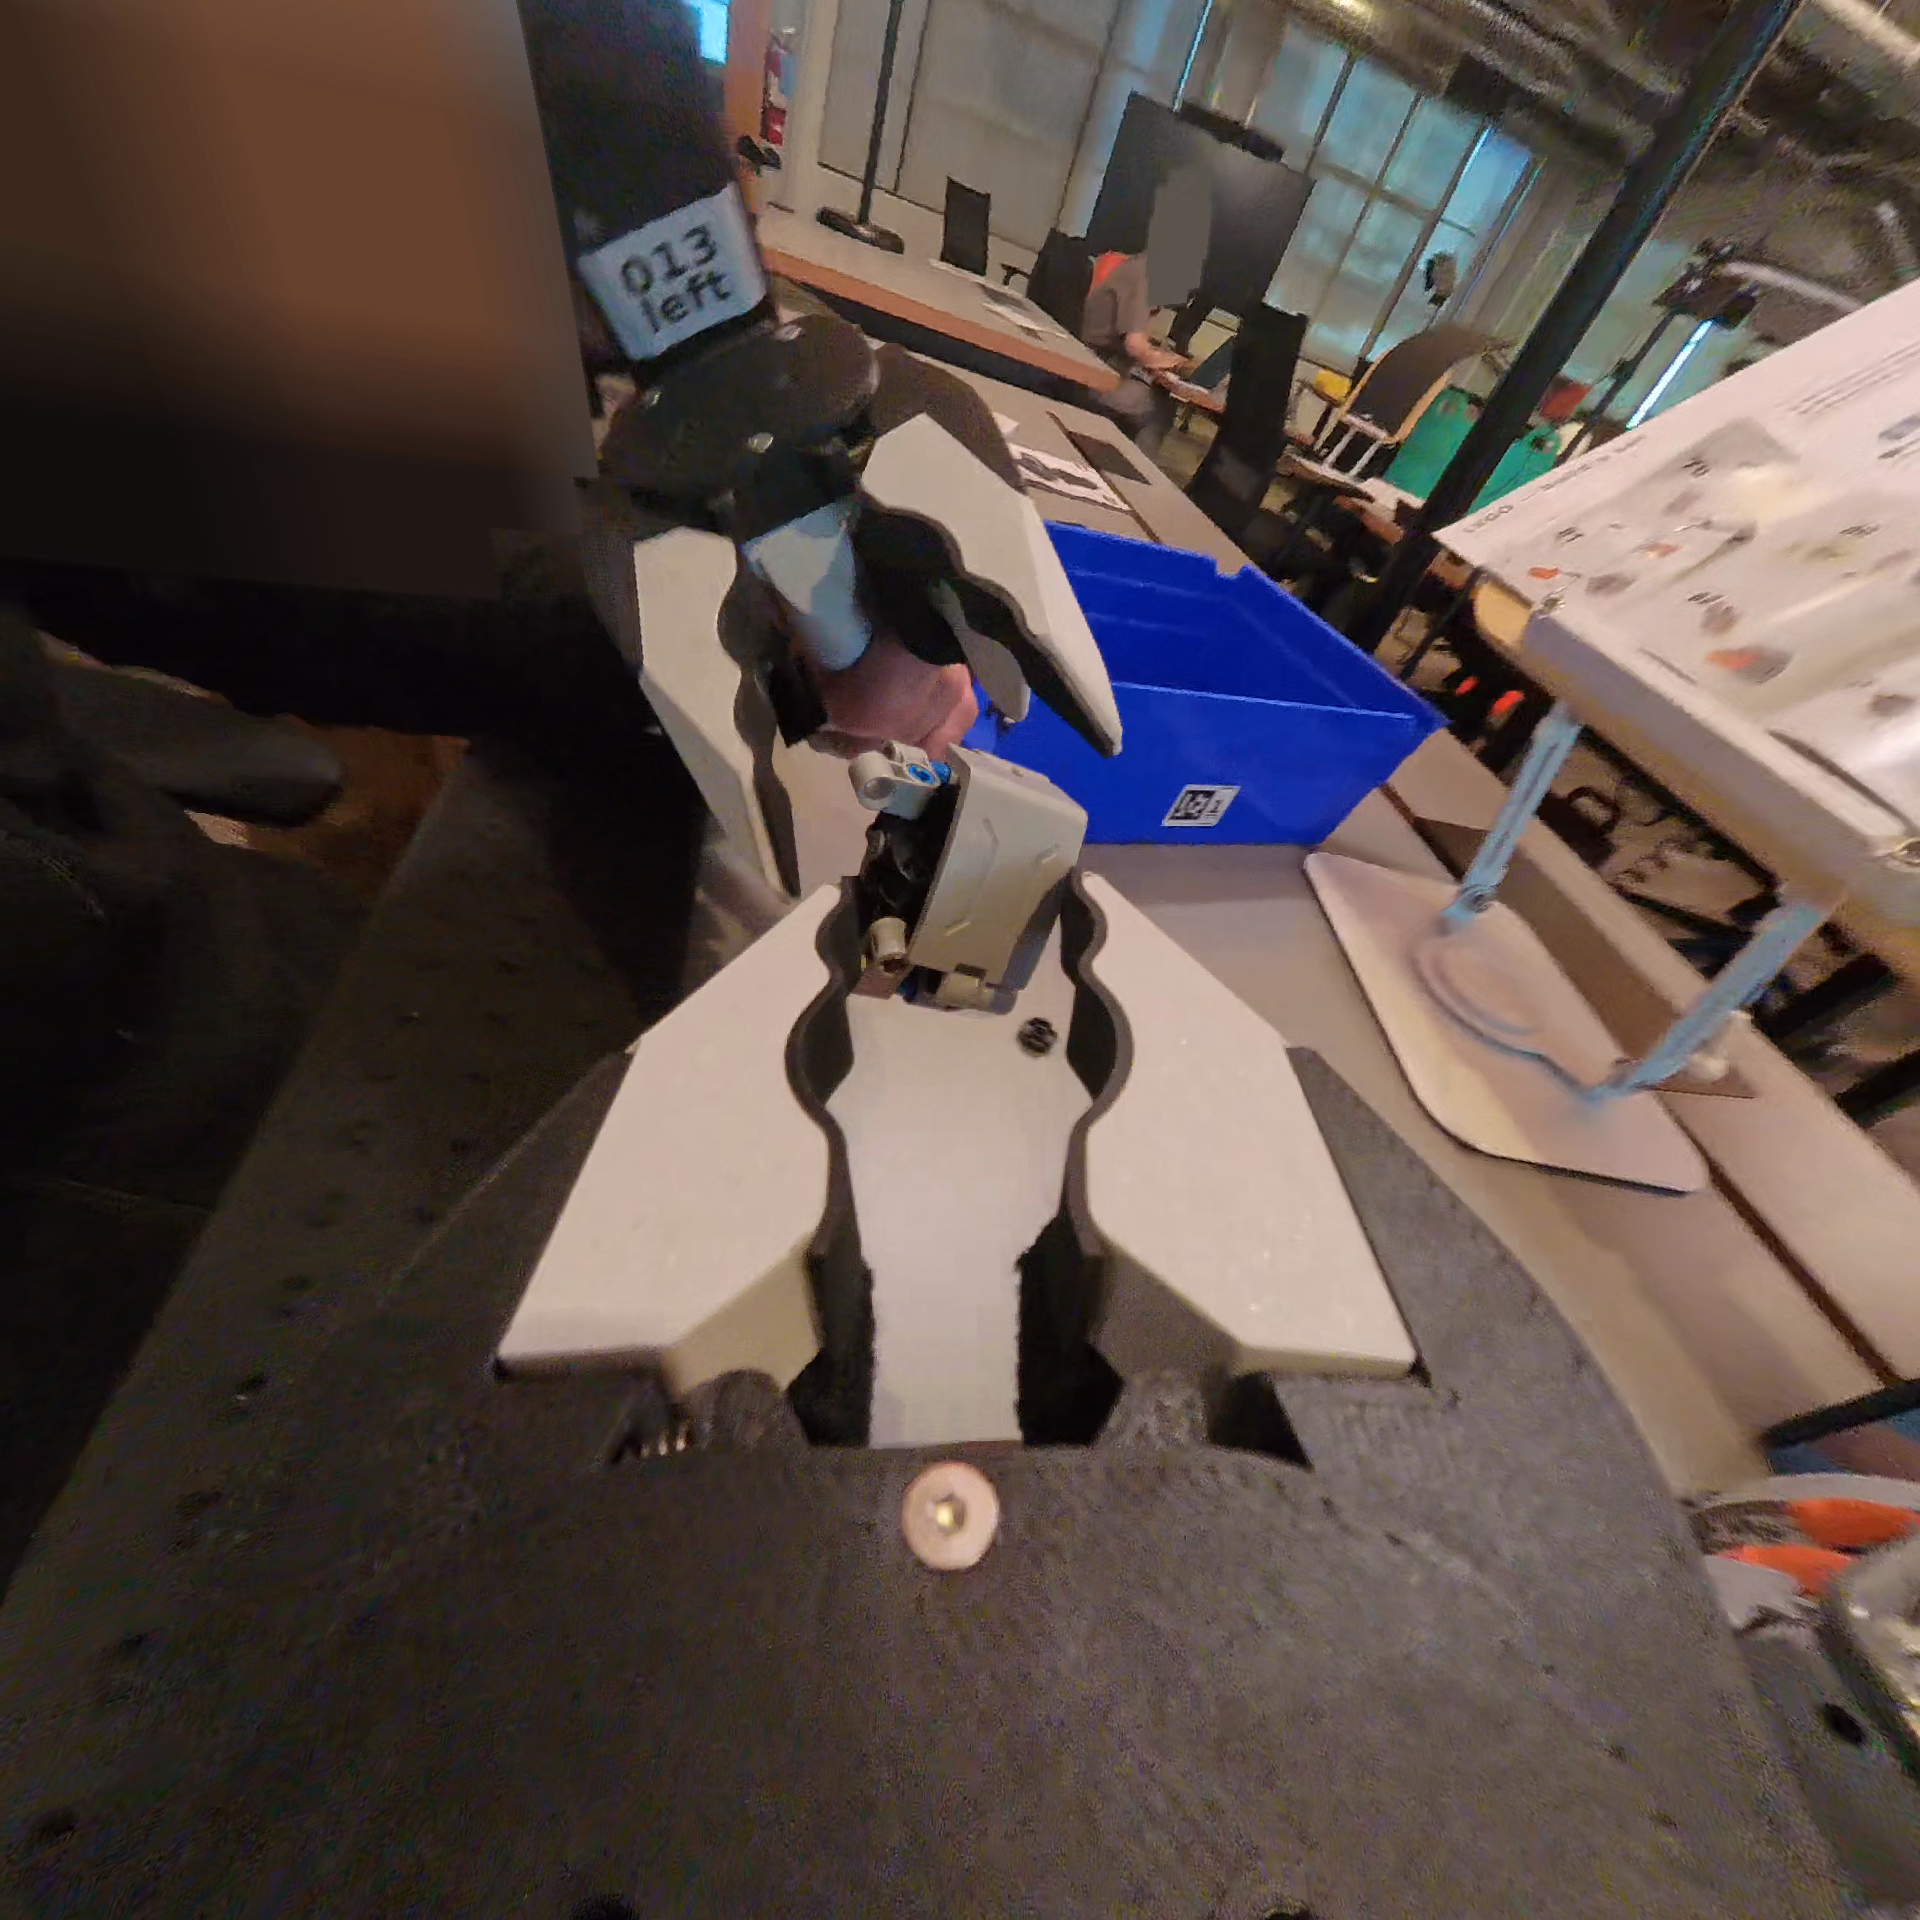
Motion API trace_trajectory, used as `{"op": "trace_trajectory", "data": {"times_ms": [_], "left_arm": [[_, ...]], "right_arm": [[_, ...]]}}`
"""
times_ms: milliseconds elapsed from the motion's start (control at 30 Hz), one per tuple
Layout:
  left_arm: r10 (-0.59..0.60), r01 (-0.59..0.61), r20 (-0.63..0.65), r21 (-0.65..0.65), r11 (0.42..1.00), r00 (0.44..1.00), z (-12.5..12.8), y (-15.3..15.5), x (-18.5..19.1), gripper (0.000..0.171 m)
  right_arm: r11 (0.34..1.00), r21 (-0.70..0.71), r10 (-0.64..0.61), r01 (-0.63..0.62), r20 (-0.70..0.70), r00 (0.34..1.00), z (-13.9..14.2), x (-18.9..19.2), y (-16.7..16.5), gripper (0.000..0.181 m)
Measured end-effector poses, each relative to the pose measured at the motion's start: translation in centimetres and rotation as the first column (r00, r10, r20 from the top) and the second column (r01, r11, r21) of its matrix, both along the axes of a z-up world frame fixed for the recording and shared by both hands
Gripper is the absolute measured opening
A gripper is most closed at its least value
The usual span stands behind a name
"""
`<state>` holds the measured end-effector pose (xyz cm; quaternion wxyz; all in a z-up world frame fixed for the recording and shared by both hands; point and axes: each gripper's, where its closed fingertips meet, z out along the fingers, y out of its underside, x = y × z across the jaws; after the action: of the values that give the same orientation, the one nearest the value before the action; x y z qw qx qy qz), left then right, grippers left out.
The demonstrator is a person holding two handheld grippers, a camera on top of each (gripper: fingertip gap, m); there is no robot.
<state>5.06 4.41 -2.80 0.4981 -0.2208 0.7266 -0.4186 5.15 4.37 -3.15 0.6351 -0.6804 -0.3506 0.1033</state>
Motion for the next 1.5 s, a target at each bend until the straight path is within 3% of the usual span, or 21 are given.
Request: {"op": "trace_trajectory", "data": {"times_ms": [133,333,533,900,1033,1133,1267,1400,1467,1500], "left_arm": [[-0.102,0.082,-0.092,-0.198,0.977,0.991,0.0,-0.8,0.0,0.058],[-0.214,0.167,-0.107,-0.34,0.925,0.971,0.5,-1.7,-0.5,0.041],[-0.21,0.174,-0.093,-0.302,0.938,0.973,0.5,-2.0,-0.7,0.031],[-0.077,0.075,-0.058,-0.039,0.996,0.995,-0.1,-2.0,-0.7,0.027],[-0.052,0.052,-0.065,-0.013,0.999,0.997,-1.1,-1.2,0.0,0.027],[-0.094,0.093,-0.044,-0.028,0.995,0.995,-0.7,-1.5,-0.2,0.027],[-0.161,0.159,-0.044,-0.047,0.986,0.986,-0.9,-2.1,-0.5,0.028],[-0.136,0.134,-0.045,-0.051,0.99,0.99,-1.2,-1.7,-0.1,0.029],[-0.116,0.116,-0.045,0.0,0.993,0.992,-1.5,-1.9,0.1,0.059],[-0.1,0.101,-0.043,0.018,0.995,0.994,-1.7,-2.1,0.4,0.058]], "right_arm": [[0.995,0.105,-0.01,-0.001,0.098,0.995,0.5,-0.5,-0.5,0.036],[0.986,0.168,-0.039,0.004,0.202,0.979,0.3,-0.8,-0.6,0.036],[0.984,0.175,-0.048,0.008,0.227,0.973,0.2,-0.9,-0.6,0.036],[0.994,0.104,-0.064,0.039,0.248,0.967,-0.9,-0.8,-0.2,0.034],[0.999,-0.007,-0.03,0.032,0.199,0.98,-1.8,-0.2,0.1,0.036],[1.0,0.023,-0.018,0.014,0.148,0.989,-0.7,-0.2,-0.4,0.045],[1.0,0.003,0.03,-0.031,0.171,0.985,-1.4,-1.0,-0.6,0.034],[1.0,-0.001,-0.016,0.016,0.185,0.983,-1.6,-0.5,-0.2,0.033],[0.999,0.008,-0.049,0.048,0.204,0.978,-1.7,-0.2,0.1,0.033],[0.999,0.006,-0.054,0.054,0.211,0.976,-1.8,-0.2,0.2,0.033]]}}
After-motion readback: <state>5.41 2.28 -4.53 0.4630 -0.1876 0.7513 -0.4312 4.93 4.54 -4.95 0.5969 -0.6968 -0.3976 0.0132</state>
